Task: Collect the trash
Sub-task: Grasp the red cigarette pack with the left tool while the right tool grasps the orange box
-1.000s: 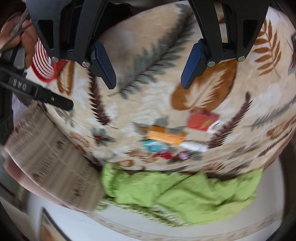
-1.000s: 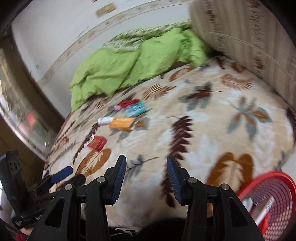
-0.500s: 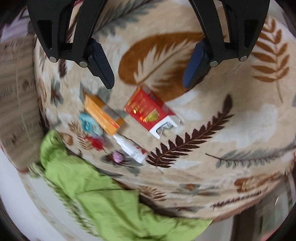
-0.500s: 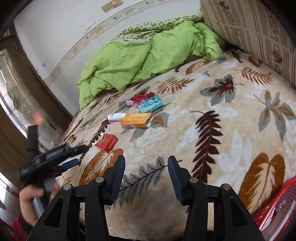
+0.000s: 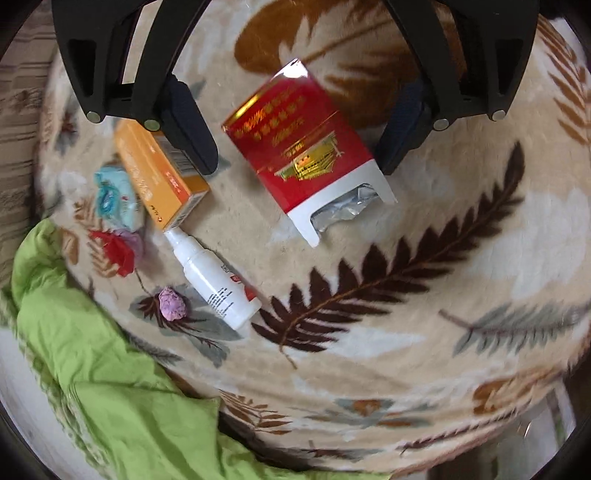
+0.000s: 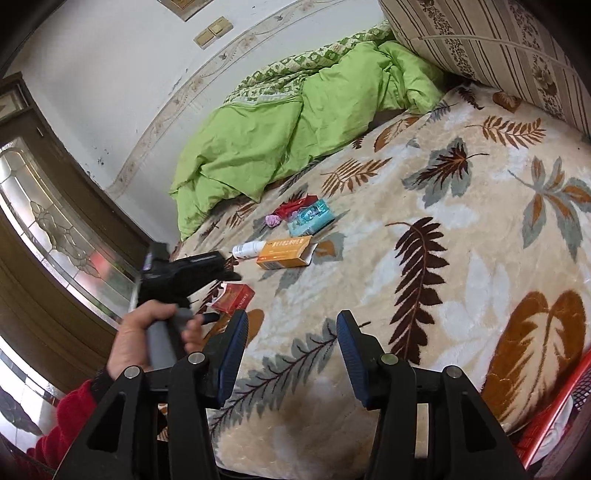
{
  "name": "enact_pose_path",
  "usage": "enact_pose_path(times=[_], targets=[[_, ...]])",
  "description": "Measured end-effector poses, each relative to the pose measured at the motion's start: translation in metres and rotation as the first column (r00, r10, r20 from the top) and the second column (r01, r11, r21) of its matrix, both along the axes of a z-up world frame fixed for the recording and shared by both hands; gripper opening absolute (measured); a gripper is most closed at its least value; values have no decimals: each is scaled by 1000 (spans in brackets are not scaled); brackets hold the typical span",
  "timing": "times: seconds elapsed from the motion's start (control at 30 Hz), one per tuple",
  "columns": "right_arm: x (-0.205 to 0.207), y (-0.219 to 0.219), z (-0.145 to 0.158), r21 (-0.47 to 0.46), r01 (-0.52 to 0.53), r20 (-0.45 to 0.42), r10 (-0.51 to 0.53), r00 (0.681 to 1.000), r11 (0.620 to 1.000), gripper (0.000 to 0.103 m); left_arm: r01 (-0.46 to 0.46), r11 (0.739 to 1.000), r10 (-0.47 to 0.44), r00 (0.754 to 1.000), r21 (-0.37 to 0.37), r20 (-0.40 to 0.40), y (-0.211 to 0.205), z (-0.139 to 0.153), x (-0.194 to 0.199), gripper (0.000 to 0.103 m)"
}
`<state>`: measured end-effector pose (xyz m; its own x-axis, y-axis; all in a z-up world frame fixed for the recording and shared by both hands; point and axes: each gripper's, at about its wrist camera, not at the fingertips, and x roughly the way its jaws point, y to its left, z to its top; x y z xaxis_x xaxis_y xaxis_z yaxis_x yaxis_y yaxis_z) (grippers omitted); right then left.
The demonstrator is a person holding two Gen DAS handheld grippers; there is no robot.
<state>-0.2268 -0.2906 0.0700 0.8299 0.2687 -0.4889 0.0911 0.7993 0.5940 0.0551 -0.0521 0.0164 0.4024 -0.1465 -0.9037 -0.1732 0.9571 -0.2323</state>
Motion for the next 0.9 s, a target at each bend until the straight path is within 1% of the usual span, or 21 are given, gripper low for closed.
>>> enact_pose_path(times=[0.07,0.1,0.13,0.17,0.3,0.33,0.43,0.5,0.53,0.6,0.63,0.77,0.87,0.9], targets=[[0,0,0,1,-1,3,1,1000,1000,53,50,998,-50,999,43,11,-5,-2,2,84],[0,0,0,3,-2,4,2,1000,1000,53,73,994,-75,997,77,27,-6,-3,1,80],[-1,-1,-1,5,-1,4,1,1000,1000,53,82,991,-87,995,102,40,-5,-4,0,74],[-1,-1,-1,8,0,5,0,1000,1000,53,105,988,-112,992,111,60,-4,-4,-4,73],[0,-2,-2,20,1,0,-1,1000,1000,53,195,975,-206,973,110,106,5,-1,-21,66],[0,-2,-2,19,0,-1,0,1000,1000,53,205,974,-215,970,98,113,11,0,-26,62],[1,1,-1,6,-9,-6,9,1000,1000,53,215,975,-220,968,50,125,31,4,-47,58],[3,3,-1,0,-16,-15,16,1000,1000,54,228,973,-229,964,19,136,41,7,-62,57],[4,4,-2,-2,-24,-24,24,999,1000,55,243,970,-244,959,22,142,44,7,-69,57],[10,7,-4,-5,-58,-51,57,997,998,56,266,962,-272,953,60,137,41,5,-73,58],[13,9,-4,-8,-74,-64,73,995,997,56,270,960,-278,950,72,140,41,4,-74,59],[24,16,-2,-37,-116,-94,112,989,993,56,272,958,-283,946,90,157,38,2,-82,60],[40,19,3,-94,-135,-103,126,987,986,57,278,953,-296,939,119,174,35,3,-89,60],[48,21,6,-129,-153,-109,140,984,980,59,288,949,-307,934,128,180,34,4,-90,59]])
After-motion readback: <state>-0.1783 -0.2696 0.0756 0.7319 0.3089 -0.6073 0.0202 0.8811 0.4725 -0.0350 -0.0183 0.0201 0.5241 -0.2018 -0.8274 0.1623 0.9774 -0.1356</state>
